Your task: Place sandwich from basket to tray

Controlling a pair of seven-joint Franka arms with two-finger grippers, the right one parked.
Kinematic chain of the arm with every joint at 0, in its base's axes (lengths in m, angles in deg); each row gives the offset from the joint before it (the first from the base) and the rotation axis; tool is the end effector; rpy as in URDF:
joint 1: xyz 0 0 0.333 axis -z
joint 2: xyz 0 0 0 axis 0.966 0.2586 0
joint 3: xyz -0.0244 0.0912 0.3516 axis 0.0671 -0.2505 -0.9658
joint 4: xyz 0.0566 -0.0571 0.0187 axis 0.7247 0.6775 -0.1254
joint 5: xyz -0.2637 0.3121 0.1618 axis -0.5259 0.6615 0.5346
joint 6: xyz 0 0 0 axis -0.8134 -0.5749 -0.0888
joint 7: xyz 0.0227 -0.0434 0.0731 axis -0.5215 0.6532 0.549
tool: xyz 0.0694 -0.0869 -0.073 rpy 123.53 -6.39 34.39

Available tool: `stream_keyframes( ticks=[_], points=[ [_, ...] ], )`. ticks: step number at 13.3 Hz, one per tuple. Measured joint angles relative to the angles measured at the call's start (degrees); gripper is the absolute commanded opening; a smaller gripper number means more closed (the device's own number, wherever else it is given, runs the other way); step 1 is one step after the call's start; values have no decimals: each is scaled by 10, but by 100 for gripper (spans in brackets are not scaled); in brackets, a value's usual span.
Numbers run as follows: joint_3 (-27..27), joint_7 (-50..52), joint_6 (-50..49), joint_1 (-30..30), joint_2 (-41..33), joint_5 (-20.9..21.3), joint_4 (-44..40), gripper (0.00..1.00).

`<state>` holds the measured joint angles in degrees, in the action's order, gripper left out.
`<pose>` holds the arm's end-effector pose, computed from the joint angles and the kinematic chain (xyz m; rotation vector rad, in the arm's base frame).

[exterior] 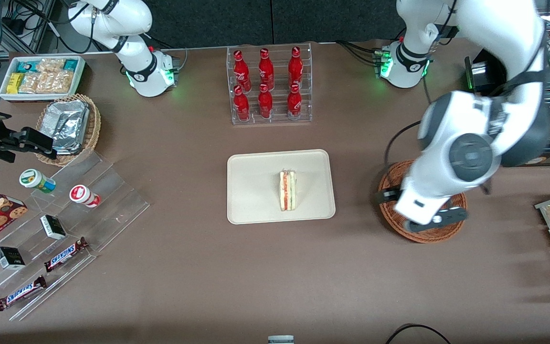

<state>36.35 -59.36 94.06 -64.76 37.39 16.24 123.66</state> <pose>0.6918 -0.2013 0.4872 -3.0774 -0.3107 0.2261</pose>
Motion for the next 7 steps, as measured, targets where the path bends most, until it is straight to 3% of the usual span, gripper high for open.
stream_keyframes(
  ticks=[7],
  points=[
    [7,-166,-134,-75,-148,-14,55,100]
  ],
)
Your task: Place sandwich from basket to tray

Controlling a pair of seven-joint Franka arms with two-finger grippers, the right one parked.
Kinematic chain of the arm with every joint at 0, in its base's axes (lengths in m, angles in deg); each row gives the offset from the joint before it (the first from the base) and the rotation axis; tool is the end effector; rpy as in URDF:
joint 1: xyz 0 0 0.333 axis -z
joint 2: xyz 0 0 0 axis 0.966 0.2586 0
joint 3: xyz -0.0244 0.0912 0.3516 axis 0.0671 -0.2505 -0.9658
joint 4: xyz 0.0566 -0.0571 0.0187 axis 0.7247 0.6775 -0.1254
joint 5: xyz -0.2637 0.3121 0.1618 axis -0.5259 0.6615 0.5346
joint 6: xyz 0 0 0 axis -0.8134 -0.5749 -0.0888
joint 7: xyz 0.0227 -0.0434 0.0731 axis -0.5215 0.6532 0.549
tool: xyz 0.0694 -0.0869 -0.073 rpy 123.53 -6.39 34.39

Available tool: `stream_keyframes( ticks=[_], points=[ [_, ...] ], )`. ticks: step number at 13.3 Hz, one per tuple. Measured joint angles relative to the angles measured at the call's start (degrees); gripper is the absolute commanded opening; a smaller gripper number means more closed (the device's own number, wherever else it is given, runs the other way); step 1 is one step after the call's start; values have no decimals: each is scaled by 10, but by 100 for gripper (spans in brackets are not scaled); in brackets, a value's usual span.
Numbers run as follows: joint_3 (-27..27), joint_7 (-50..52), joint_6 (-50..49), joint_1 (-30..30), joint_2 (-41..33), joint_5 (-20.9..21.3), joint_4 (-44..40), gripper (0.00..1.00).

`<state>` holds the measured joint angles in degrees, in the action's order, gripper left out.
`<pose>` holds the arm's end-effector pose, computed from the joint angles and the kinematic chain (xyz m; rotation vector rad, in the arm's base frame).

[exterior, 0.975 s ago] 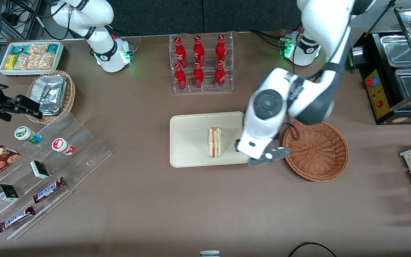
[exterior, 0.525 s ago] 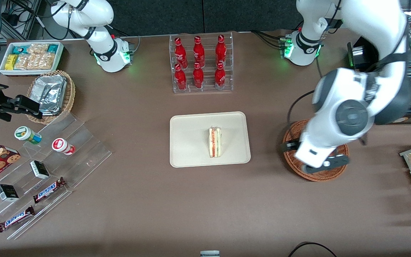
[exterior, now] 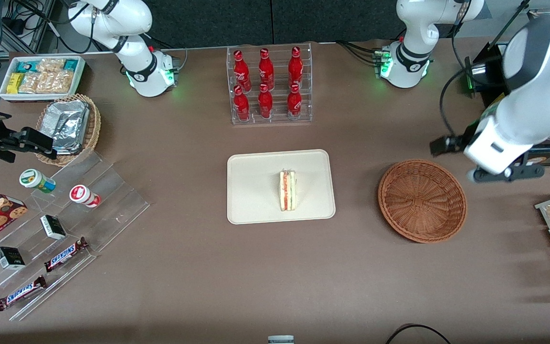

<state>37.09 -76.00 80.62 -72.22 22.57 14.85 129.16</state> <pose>0.6101 -0.1116 0.5978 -3.0905 -0.0392 0.3443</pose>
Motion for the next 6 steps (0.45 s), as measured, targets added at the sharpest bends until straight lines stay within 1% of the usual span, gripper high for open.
stream_keyframes(
  ticks=[3,6],
  points=[
    [15,-49,-59,-33,-45,0,4,100],
    [16,-105,-85,-69,-63,0,20,100]
  ],
)
